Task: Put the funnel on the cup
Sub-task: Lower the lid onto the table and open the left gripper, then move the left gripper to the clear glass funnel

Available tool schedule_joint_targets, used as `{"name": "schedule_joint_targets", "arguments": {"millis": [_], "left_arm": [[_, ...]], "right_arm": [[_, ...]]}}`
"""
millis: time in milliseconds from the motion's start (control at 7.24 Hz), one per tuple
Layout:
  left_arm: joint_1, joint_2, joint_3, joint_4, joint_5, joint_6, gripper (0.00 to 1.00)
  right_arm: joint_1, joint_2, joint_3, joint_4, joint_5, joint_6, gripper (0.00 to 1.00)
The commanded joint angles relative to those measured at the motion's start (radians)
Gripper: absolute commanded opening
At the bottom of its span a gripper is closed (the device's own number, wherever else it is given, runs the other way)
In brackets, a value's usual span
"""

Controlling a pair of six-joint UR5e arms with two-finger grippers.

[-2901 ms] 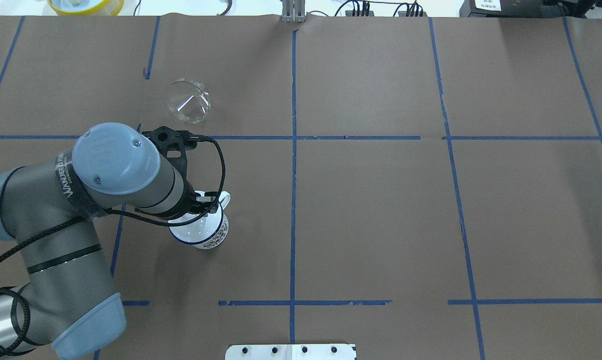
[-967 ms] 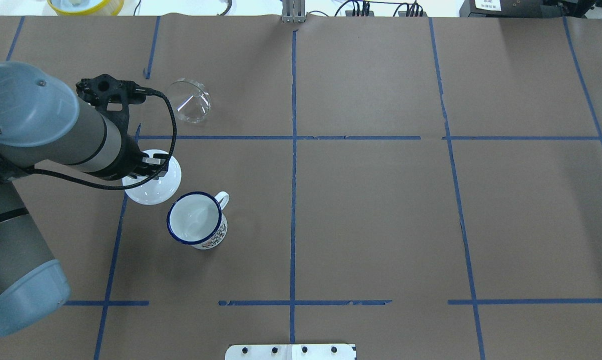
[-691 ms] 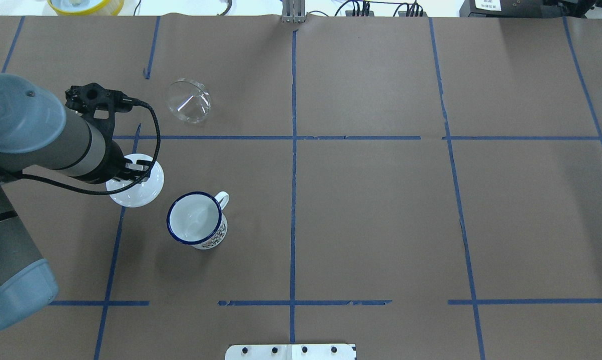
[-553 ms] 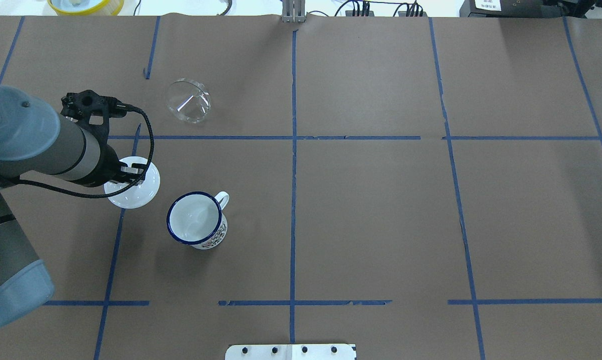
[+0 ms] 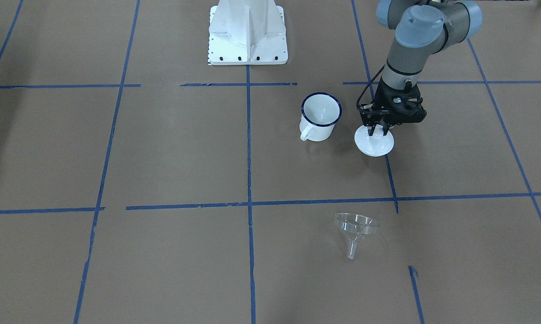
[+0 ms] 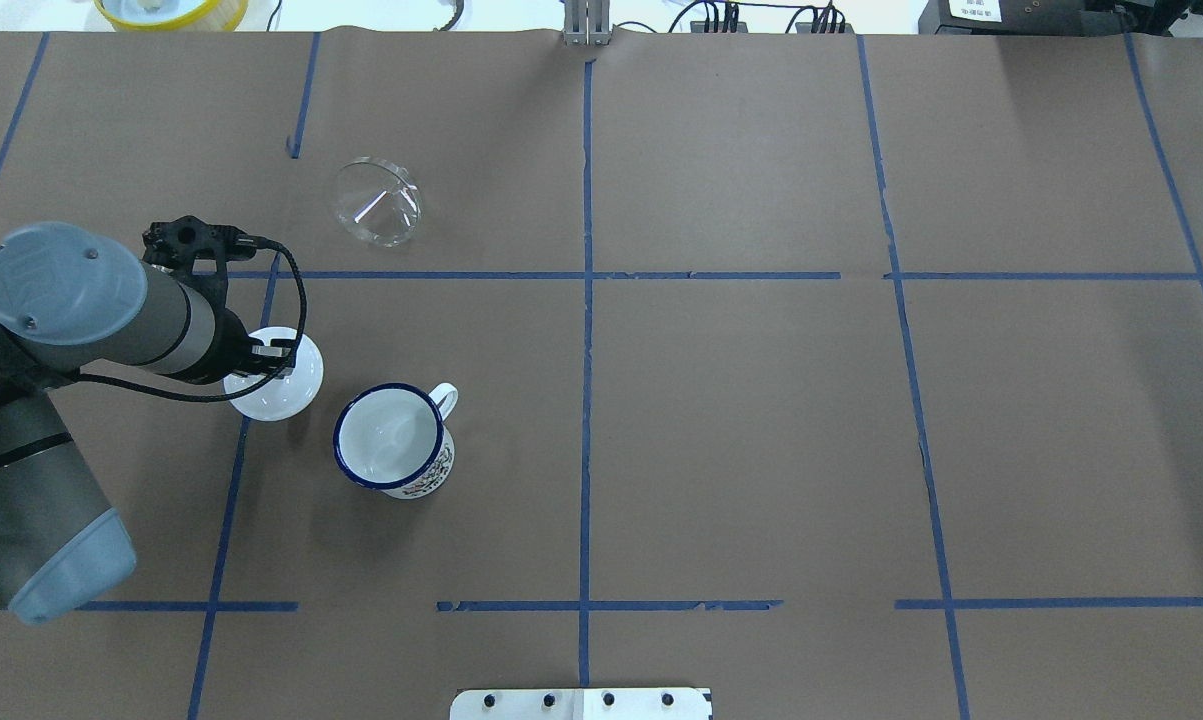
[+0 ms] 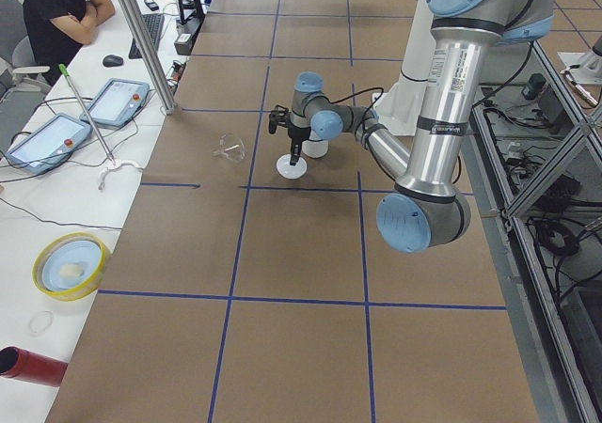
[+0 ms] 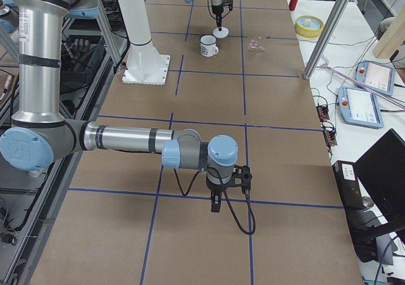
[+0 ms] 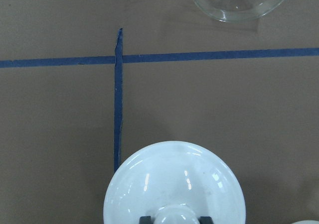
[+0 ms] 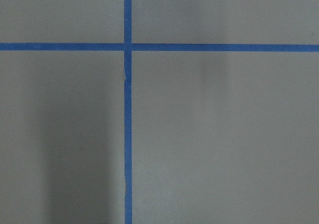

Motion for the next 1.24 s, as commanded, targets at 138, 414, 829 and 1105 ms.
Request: {"name": "schedule_joint_targets", "arguments": {"millis": [138,414,829,1105], "left_arm": [[0.007,0.0,0.024,-0.006,-0.002,0.003,0.0],[0.027,-0.003,0.027,-0.006,-0.002,0.002,0.0],[0.028,-0.014,0.044,-0.008,-0.005,0.007,0.97],[0.03,-0.014,0.041,-0.022,-0.012,0.005,1.0]], "right_arm": [[0.0,0.0,0.0,0.0,0.0,0.0,1.0],[0.0,0.0,0.0,0.0,0.0,0.0,1.0],[0.0,0.0,0.0,0.0,0.0,0.0,1.0],[0.0,0.0,0.0,0.0,0.0,0.0,1.0]]}}
